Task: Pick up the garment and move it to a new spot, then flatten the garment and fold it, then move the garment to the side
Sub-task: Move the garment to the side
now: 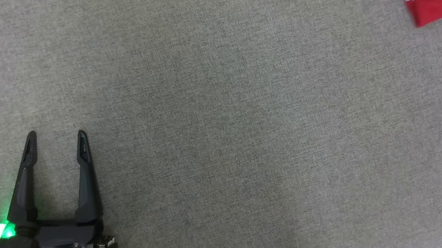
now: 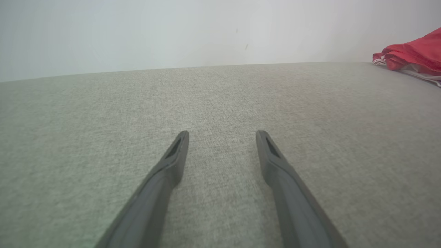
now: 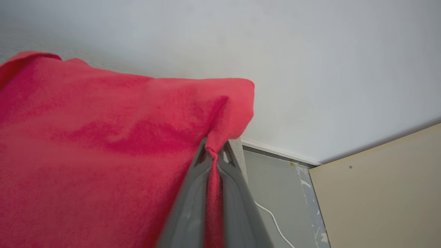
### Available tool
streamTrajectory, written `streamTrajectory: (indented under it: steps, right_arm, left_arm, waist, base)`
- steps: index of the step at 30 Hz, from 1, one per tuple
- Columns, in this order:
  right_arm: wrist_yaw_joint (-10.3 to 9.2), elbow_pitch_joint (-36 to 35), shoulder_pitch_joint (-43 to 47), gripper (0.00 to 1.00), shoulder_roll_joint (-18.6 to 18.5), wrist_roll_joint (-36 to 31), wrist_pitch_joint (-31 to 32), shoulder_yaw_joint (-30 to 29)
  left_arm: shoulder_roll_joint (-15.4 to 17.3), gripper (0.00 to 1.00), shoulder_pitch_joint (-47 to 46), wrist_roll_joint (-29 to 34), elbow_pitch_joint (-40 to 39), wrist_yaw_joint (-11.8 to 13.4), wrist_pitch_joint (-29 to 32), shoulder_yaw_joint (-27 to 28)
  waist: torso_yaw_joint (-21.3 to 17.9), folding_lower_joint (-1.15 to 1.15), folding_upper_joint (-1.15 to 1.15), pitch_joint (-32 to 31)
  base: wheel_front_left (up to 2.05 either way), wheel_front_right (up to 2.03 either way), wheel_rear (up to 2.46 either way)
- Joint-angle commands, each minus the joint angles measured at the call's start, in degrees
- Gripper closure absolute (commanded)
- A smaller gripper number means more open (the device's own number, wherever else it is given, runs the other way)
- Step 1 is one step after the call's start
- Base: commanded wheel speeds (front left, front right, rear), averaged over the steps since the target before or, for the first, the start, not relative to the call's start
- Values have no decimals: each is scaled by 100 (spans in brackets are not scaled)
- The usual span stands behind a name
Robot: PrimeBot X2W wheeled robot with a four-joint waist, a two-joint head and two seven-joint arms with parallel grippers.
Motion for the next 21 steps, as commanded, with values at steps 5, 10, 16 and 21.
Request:
streamTrajectory:
  steps: [5, 10, 16, 21]
  right_arm:
    - [-16, -136, -261, 100, -345, -99, 152, 160]
    - [-16, -89, -476, 100, -512, -124, 348, 321]
    - [-16, 159, -716, 0, -504, -429, 109, 205]
    - [-16, 286, -771, 0, -274, -615, -257, 94]
  left_arm:
    - [35, 0, 99, -2, -13, -4, -17, 10]
    - [26, 0, 64, 15, -20, -4, -16, 0]
    - [-42, 0, 4, -13, 52, -5, -13, -27]
    - [-100, 0, 70, -52, 125, -6, -13, 26]
  waist:
    - [-23, -1, -1, 91]
    - [-17, -1, -1, 138]
    - [46, -1, -1, 115]
    - [100, -1, -1, -105]
  base:
    - [0, 0, 0]
    - [0, 0, 0]
    - [0, 0, 0]
    - [0, 0, 0]
